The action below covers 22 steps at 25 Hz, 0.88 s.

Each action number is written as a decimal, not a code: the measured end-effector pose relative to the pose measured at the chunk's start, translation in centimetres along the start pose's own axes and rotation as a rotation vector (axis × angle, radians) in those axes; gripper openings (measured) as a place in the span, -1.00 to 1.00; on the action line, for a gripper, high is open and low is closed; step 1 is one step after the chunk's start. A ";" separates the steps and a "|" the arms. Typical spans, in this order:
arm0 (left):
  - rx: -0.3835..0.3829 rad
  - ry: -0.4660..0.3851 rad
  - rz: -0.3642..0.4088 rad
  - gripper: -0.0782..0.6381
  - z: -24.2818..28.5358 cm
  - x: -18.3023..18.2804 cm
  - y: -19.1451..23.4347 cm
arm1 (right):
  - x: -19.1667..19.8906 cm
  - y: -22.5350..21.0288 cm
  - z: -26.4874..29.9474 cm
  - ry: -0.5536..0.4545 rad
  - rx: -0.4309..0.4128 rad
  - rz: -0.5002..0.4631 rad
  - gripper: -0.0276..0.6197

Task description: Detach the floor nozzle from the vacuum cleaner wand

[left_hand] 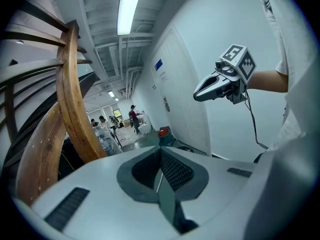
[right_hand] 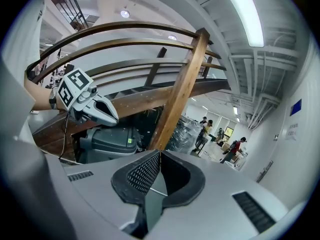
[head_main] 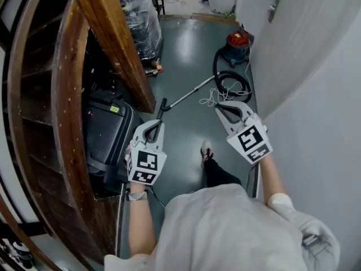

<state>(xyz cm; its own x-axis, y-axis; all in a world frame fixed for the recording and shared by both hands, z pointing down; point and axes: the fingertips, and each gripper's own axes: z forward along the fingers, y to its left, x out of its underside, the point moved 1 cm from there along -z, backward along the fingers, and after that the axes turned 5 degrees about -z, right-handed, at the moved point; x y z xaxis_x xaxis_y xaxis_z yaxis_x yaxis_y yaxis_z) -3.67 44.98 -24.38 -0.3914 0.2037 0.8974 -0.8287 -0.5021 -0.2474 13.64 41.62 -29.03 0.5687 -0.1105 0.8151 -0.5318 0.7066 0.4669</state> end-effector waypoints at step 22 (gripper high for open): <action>-0.045 0.075 -0.063 -0.78 20.5 -3.7 10.7 | 4.6 -17.8 17.8 -0.019 -0.050 -0.059 -0.82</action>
<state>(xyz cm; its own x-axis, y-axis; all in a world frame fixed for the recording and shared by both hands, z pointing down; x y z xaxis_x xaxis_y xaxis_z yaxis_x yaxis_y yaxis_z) -2.88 21.67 -22.86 -0.3653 0.2971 0.8822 -0.8692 -0.4480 -0.2091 14.55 16.14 -27.51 0.5862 -0.1657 0.7930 -0.4654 0.7324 0.4970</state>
